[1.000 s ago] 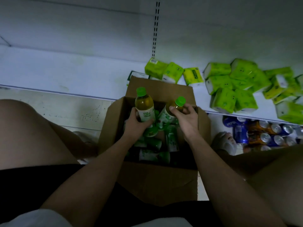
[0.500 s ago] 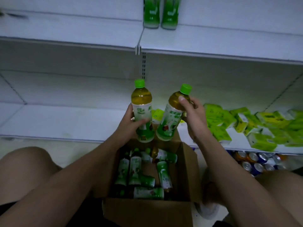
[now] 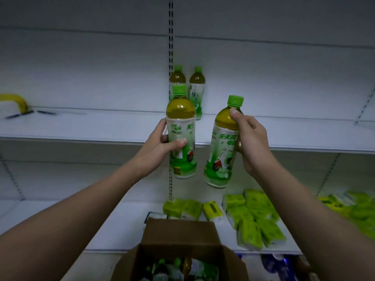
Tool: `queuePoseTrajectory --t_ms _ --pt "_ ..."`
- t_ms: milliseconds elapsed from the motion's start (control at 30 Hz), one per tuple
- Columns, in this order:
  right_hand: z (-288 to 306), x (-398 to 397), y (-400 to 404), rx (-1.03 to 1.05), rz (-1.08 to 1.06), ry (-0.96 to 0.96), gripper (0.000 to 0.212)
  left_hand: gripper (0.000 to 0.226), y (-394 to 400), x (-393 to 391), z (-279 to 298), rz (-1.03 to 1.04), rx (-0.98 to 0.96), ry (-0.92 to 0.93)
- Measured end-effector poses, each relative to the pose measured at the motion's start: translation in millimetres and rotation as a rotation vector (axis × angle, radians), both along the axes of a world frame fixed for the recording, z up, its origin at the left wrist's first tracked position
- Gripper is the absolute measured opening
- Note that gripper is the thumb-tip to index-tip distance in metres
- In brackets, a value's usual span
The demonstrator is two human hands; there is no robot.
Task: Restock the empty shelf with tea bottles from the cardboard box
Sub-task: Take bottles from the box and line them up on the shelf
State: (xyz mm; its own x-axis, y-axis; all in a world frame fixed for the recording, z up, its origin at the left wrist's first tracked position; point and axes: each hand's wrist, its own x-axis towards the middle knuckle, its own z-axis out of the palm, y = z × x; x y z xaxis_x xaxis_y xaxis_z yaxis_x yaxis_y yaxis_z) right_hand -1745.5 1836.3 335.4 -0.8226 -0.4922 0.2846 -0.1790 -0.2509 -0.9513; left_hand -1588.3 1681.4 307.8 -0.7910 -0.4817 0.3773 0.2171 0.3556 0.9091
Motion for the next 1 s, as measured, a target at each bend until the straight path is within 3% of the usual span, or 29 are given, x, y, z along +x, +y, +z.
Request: queuePoseTrajectory --t_ms 433,867,1000 --pt "76.5 -63.5 -28.4 -0.048 -0.037 0.102 0.025 0.061 -26.2 -73.6 77.1 0.038 -0.029 -0.001" --pt "54.6 -139.8 -66.8 -0.084 -0.003 0.080 0.037 0.074 -56.7 -153.3 53.3 0.059 0.064 -0.070" --pt "51.2 -152.1 -78.6 -0.074 0.051 0.114 0.028 0.070 -70.0 -176.1 49.2 0.070 0.125 -0.066"
